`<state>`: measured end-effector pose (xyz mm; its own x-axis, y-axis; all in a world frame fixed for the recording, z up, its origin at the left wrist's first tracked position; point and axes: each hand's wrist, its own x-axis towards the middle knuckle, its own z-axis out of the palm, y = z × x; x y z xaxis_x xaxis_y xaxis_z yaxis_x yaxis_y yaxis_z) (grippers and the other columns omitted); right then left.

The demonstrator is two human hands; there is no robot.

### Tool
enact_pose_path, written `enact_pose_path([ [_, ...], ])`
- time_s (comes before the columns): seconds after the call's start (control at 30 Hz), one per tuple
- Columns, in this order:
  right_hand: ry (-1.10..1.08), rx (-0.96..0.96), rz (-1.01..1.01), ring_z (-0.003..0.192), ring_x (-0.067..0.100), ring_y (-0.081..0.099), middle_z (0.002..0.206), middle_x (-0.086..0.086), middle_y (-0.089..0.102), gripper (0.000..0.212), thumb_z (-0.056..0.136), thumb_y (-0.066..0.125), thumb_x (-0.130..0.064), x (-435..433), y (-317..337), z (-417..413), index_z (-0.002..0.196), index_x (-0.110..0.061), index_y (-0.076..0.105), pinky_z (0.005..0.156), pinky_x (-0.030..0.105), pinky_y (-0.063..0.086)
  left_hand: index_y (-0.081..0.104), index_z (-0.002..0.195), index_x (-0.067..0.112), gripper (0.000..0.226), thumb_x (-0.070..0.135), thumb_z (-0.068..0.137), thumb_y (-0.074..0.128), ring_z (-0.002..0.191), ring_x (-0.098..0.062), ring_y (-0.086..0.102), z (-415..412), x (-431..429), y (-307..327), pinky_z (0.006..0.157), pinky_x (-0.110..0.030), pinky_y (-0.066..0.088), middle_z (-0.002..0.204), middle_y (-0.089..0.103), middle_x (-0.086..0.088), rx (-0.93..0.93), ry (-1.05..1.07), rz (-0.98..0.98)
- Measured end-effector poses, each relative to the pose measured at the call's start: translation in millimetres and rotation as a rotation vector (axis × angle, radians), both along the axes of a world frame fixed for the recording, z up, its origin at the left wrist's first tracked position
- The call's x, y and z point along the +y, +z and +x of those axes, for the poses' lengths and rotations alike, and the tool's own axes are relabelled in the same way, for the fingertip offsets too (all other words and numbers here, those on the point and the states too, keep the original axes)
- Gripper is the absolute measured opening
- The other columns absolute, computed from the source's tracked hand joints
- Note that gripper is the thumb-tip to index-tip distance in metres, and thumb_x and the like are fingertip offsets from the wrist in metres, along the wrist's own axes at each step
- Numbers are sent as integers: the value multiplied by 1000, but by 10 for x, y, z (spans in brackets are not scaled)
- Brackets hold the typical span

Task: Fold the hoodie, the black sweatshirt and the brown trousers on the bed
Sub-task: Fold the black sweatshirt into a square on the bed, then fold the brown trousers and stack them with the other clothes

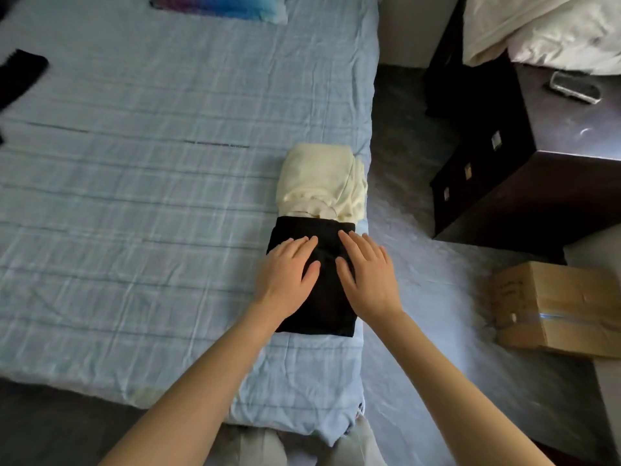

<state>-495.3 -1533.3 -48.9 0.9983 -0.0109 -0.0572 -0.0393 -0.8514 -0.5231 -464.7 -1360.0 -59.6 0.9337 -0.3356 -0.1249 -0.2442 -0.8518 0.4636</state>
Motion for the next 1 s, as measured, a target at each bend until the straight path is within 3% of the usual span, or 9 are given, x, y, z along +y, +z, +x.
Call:
enact_pose_path([
  [0.13,74,-176,-28,147,29,33,152,3,48,48,103,47,-33,141,757,-481,149,-17,47,117,49,27,51,141,12,52,38,98,40,133,-25,47,-625,183,861,110,-41,37,142,54,-7,-286,19,-64],
  [0.27,207,-305,-41,140,32,43,145,6,56,52,99,43,-40,324,870,-1005,145,-17,53,113,53,35,58,135,8,48,35,95,49,125,-29,54,-1347,435,995,105,-44,42,134,59,-10,-446,40,-32],
  [0.37,339,-238,-53,135,35,50,141,7,59,51,98,45,-40,471,635,-1358,141,-16,57,110,56,40,61,132,9,48,35,93,50,122,-31,57,-1942,638,716,102,-46,47,133,61,-11,-366,95,88],
  [0.53,579,-66,-123,136,39,48,144,9,57,51,99,53,-40,762,347,-1779,145,-19,53,113,54,35,61,133,14,54,41,90,44,121,-31,60,-2792,912,508,102,-45,47,131,63,-8,-133,324,196],
  [0.67,695,-98,-105,130,39,53,140,9,60,56,99,37,-46,1228,443,-1918,143,-18,55,109,55,41,58,136,14,54,41,91,44,123,-29,56,-3158,1331,648,105,-44,44,133,61,-7,-168,522,157],
  [0.87,779,-129,-84,123,39,58,135,12,63,56,97,41,-46,2175,484,-2155,141,-16,58,101,55,47,58,135,12,53,40,93,42,121,-31,57,-3623,2182,606,103,-43,45,131,62,-9,-182,694,87],
  [1.0,792,-72,-90,126,37,55,137,13,60,59,97,37,-47,2989,465,-2388,142,-15,56,104,53,43,58,136,11,56,43,94,39,123,-31,57,-4018,2995,525,104,-43,44,133,62,-8,-147,719,75],
])
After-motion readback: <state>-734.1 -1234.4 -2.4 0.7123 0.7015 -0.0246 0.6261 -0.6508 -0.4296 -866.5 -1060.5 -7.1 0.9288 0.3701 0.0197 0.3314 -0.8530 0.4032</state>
